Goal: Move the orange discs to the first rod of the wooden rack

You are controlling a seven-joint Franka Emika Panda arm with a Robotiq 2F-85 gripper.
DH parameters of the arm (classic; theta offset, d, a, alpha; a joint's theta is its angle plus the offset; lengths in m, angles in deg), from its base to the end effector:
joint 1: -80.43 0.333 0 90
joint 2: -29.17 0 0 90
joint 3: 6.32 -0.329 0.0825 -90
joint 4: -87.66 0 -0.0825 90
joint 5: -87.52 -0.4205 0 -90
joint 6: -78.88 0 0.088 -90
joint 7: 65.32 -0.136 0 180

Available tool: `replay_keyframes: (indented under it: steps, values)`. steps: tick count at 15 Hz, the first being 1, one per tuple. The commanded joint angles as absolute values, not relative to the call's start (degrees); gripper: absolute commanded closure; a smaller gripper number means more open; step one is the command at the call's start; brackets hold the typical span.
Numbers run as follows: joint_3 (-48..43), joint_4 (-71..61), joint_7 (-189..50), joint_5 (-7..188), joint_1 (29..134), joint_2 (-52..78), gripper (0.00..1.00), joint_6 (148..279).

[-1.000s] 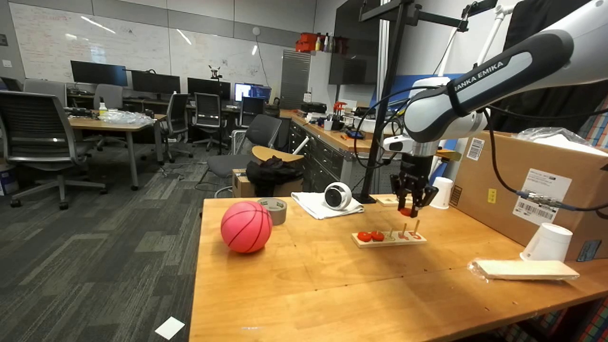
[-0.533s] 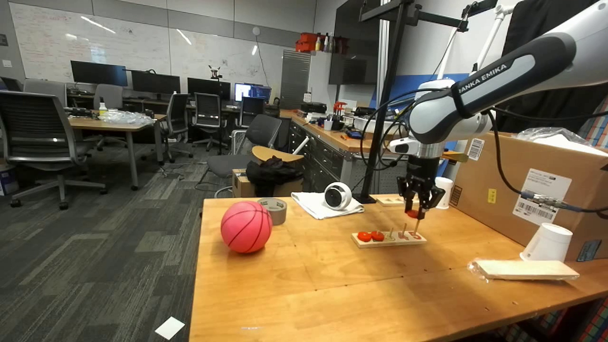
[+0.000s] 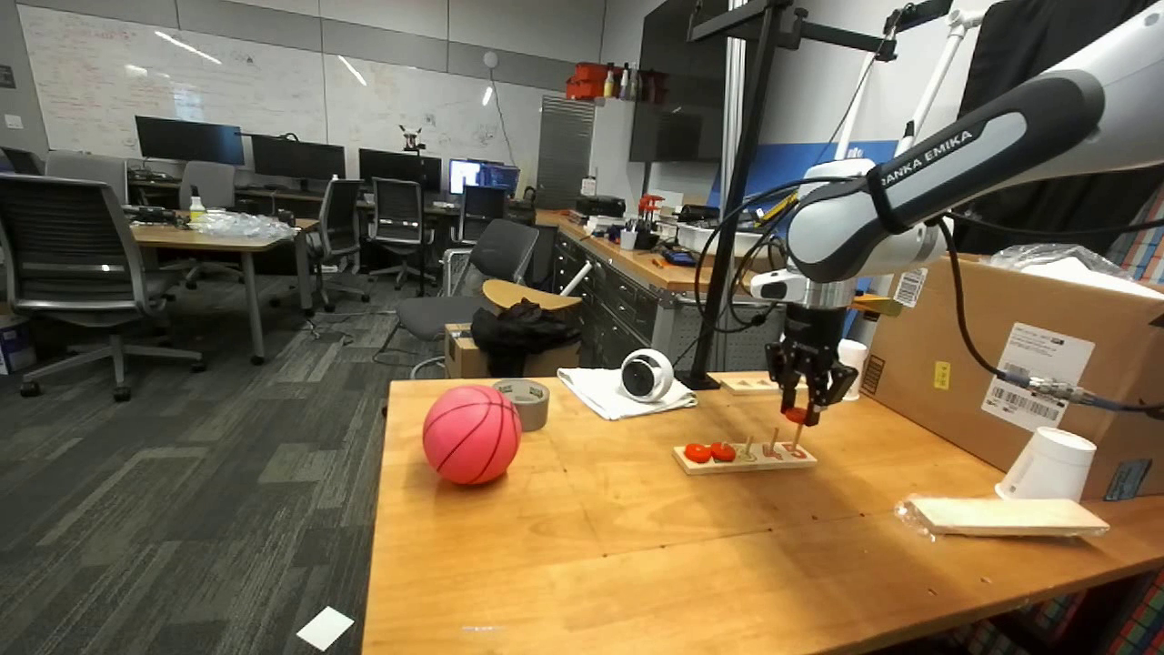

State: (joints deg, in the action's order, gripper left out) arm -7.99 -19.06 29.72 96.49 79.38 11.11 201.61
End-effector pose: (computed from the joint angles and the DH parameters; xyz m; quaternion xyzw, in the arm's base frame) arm 0.6565 -0.0040 0.3097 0.6377 0.7677 -0.0564 0.0282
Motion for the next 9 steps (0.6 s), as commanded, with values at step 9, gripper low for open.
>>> replay_keyframes:
  steps: [9]
  values:
    - [-8.1, -20.5, 28.9, 99.2, 78.7, 12.0, 0.83, 204.2]
